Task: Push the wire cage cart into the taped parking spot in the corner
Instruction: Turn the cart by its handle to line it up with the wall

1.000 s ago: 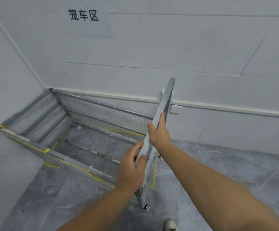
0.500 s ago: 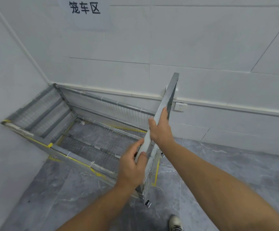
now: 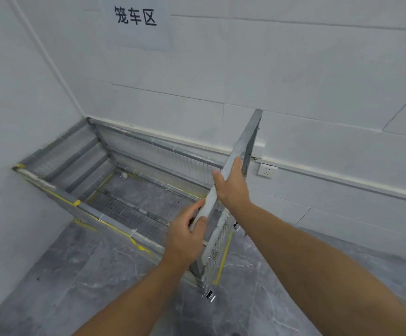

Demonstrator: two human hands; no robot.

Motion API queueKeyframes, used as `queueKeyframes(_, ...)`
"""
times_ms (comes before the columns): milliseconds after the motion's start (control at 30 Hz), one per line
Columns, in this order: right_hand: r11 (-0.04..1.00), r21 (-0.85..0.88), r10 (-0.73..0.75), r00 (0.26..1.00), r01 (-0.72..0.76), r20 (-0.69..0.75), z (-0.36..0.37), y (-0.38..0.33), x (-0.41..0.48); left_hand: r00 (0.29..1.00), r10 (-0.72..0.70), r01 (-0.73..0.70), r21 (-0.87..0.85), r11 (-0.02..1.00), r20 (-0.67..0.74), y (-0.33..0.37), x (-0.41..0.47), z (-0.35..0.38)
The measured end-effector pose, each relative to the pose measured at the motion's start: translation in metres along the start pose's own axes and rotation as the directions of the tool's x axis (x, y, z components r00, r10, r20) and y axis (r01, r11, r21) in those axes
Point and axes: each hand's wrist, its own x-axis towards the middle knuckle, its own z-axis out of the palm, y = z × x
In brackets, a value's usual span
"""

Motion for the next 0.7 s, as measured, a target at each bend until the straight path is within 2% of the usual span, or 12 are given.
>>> queueKeyframes(600,0.996,0.087,-0.025,0.996,0.017,0.084,-0.025,0.0,0.107,0.995,-0.038,0.035,-0.036,0.999,-0.096,0.025,0.09,0.053)
queueKeyframes(700,0.995,0.091,-0.05,0.997,0.044,0.066,-0.022,-0.002,0.121,0.993,0.0,-0.001,-0.014,1.0,-0.121,0.025,0.101,0.057)
